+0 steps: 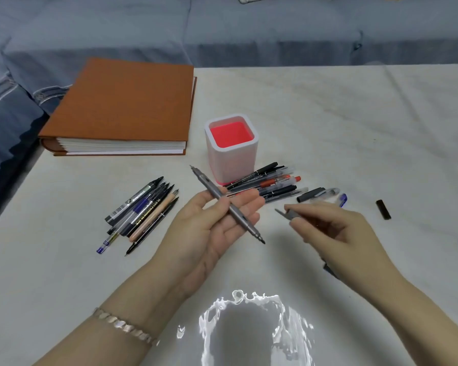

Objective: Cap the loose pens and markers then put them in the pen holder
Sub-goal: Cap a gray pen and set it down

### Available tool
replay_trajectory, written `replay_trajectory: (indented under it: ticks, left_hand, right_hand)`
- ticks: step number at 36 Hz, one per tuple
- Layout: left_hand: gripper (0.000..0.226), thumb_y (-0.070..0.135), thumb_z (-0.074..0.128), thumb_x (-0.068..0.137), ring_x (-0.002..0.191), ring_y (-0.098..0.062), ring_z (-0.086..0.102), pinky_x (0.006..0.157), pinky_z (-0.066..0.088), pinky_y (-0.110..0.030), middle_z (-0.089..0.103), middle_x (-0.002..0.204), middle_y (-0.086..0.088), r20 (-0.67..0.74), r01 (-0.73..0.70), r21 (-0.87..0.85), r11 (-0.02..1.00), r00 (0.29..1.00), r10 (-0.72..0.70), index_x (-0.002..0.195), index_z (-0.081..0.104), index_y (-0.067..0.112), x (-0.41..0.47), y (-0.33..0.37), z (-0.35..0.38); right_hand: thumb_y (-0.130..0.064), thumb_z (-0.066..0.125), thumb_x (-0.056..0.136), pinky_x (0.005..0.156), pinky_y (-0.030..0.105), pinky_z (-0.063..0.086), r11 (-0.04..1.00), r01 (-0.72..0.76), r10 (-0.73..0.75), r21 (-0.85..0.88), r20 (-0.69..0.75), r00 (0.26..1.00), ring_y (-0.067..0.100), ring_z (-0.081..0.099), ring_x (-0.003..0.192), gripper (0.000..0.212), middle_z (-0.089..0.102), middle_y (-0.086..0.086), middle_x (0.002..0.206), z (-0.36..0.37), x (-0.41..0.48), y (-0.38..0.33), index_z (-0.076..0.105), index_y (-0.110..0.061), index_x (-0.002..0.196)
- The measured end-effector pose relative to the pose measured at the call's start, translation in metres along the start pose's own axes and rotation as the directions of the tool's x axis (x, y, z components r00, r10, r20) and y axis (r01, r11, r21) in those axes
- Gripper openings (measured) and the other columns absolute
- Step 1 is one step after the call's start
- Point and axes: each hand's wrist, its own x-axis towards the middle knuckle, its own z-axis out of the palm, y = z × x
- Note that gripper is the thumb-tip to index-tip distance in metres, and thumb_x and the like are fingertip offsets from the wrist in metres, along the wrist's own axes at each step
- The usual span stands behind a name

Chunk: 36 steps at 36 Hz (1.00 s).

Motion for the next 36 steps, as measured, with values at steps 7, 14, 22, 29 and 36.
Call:
replay_trajectory:
  ticks: [7,14,22,29,36]
  left_hand:
    - [0.016,0.001,0.033,0.095,0.085,-0.029,0.071,0.070,0.059,-0.032,0.072,0.090,-0.022,-0.032,-0.084,-0.108,0.991,0.996,0.081,0.087,0.045,0.008,0.000,0.001,0.000]
    - [0.014,0.003,0.031,0.096,0.087,-0.027,0.071,0.077,0.058,-0.035,0.073,0.089,-0.020,-0.103,-0.168,-0.186,0.968,0.983,0.151,0.088,0.041,0.009,-0.001,-0.001,-0.002]
    - [0.013,0.004,0.033,0.096,0.094,-0.028,0.069,0.078,0.057,-0.032,0.070,0.100,-0.021,-0.116,-0.189,-0.120,0.975,0.978,0.175,0.089,0.043,0.011,-0.010,-0.017,0.004]
    - [0.012,0.004,0.037,0.093,0.093,-0.026,0.070,0.079,0.057,-0.031,0.072,0.096,-0.019,-0.116,-0.221,-0.054,0.974,0.970,0.214,0.092,0.044,0.015,-0.015,-0.022,0.006]
    - [0.008,0.005,0.042,0.089,0.094,-0.024,0.070,0.077,0.057,-0.028,0.073,0.095,-0.017,-0.091,-0.244,0.031,0.969,0.965,0.246,0.089,0.046,0.012,-0.018,-0.022,0.003]
  right_hand:
    - [-0.010,0.071,0.073,0.063,0.012,0.045,0.998,-0.022,0.021,0.063,0.013,1.000,0.010,0.056,0.063,0.029,0.067,-0.013,0.069,0.011,-0.008,-0.007,0.069,-0.038,0.080]
    - [-0.013,0.073,0.074,0.065,0.015,0.047,0.998,0.002,-0.003,0.068,0.018,1.000,0.014,0.057,0.065,0.027,0.067,-0.001,0.077,0.016,-0.013,-0.008,0.069,-0.039,0.081]
    - [-0.020,0.072,0.071,0.063,0.010,0.045,0.994,0.016,-0.011,0.108,-0.046,0.999,0.013,0.059,0.067,0.016,0.069,-0.004,0.076,0.024,-0.015,-0.008,0.071,-0.034,0.078]
    - [-0.024,0.067,0.067,0.063,0.007,0.043,0.995,0.049,-0.041,0.088,-0.089,0.995,0.007,0.058,0.066,0.017,0.069,-0.011,0.078,0.026,-0.015,-0.008,0.070,-0.036,0.078]
    - [-0.023,0.066,0.067,0.064,0.008,0.044,0.994,0.089,-0.083,0.058,-0.099,0.992,0.006,0.059,0.068,0.019,0.068,-0.015,0.078,0.026,-0.017,-0.008,0.069,-0.038,0.079]
